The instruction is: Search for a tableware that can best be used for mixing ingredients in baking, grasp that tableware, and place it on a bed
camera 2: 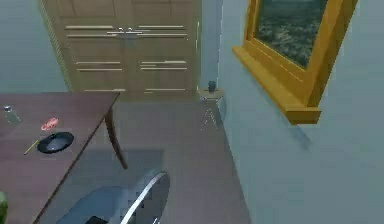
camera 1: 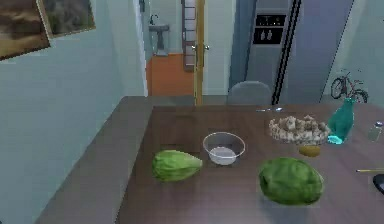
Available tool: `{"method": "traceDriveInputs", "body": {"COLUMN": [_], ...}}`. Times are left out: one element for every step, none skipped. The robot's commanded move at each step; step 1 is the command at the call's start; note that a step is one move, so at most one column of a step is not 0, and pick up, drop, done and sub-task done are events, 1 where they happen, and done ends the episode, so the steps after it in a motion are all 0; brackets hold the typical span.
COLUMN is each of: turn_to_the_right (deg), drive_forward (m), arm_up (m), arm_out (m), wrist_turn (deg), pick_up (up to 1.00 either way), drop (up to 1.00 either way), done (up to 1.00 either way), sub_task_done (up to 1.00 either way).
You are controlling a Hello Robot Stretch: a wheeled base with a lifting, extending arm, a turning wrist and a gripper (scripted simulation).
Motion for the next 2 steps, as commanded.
{"method": "traceDriveInputs", "body": {"turn_to_the_right": [-45.0, -30.0], "drive_forward": [0.00, 0.00], "arm_up": [0.00, 0.00], "arm_out": [0.00, 0.00], "wrist_turn": [0.0, 0.0], "pick_up": [0.00, 0.00], "drop": [0.00, 0.00], "done": [0.00, 0.00], "sub_task_done": [0.00, 0.00]}}
